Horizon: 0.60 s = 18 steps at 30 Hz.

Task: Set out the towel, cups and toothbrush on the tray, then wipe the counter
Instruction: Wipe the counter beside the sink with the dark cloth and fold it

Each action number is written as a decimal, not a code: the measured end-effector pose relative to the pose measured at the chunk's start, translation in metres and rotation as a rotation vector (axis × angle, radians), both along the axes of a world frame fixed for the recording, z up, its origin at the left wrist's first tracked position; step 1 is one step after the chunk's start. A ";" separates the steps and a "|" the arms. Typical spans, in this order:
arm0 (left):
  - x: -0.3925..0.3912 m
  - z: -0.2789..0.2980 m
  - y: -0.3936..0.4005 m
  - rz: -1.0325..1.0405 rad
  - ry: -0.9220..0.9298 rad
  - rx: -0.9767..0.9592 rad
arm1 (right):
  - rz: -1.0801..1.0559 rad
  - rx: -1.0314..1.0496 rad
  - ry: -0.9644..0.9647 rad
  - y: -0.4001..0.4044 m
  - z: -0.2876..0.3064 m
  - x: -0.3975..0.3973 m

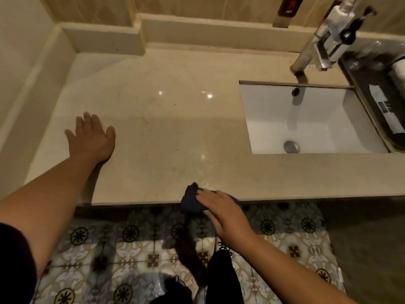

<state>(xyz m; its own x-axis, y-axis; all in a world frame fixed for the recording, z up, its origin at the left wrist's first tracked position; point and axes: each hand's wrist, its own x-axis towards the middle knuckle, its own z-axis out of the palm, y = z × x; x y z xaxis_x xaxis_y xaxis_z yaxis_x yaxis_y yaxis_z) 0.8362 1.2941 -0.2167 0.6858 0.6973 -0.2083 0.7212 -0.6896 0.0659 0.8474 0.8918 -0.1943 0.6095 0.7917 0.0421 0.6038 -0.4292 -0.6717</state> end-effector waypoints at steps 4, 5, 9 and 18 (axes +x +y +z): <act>0.000 0.000 -0.003 -0.001 -0.010 0.003 | -0.308 0.335 1.015 0.025 0.024 -0.012; -0.001 0.000 -0.004 -0.001 -0.011 0.007 | -0.407 0.464 1.382 0.034 0.030 -0.009; -0.002 0.000 -0.008 0.004 -0.027 0.011 | -0.516 0.707 1.831 0.063 0.050 0.045; -0.001 -0.006 -0.008 0.044 -0.022 0.071 | -0.556 0.447 0.455 0.162 0.061 0.312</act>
